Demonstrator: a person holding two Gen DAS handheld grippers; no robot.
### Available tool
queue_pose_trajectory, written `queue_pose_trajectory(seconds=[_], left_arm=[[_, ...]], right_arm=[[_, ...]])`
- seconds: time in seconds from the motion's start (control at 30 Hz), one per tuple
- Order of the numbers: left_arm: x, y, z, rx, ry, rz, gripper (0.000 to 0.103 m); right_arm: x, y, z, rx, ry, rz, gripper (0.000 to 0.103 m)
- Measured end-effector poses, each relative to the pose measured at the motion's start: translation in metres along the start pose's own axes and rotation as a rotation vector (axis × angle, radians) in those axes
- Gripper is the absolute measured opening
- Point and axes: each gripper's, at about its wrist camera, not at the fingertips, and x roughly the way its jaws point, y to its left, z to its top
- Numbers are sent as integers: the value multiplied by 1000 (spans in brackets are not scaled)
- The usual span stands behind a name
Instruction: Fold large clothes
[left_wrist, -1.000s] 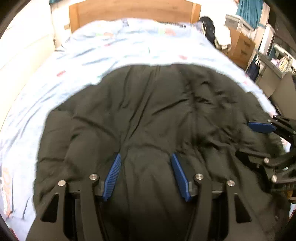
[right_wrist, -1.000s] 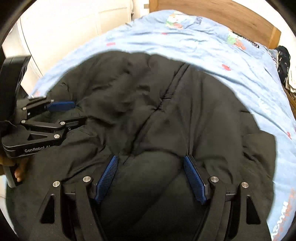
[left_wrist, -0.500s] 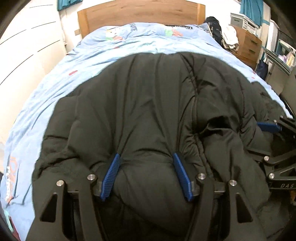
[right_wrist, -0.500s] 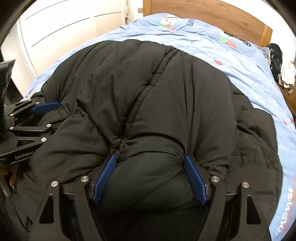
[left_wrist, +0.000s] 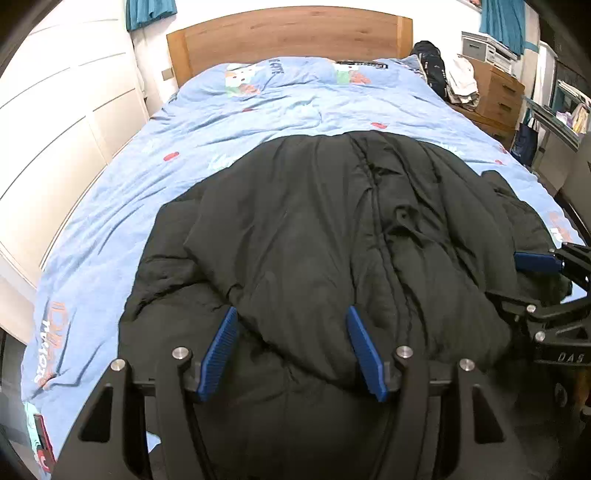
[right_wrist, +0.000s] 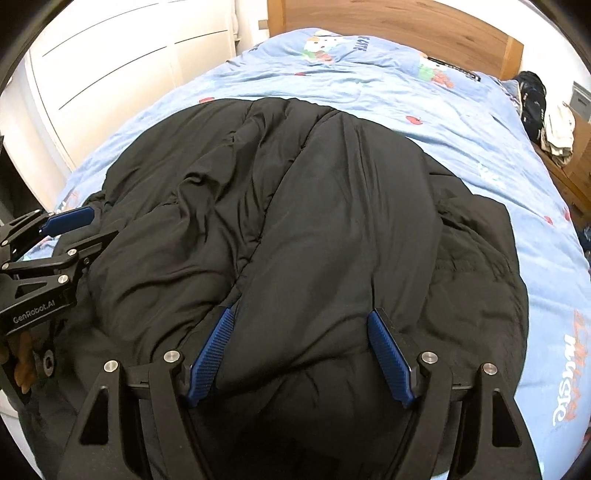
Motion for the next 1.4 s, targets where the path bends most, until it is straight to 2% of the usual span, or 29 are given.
queue_pose_trajectory(seconds=[0.5,0.8,1.07,1.4], left_arm=[[-32,6,-21,48,12,11,62],[-46,9,-25,29,29,0,67],[-51,14,-32,24,65,-5,69],[-65,17,-33,36,62,2,69]], right_arm=[[-57,-8,-44,55,1,6,75],[-82,-29,-65,122,10,7,76],[-109,-52,-91,184,12,-1,82],[-139,-79,-112,246,13,-35,85]])
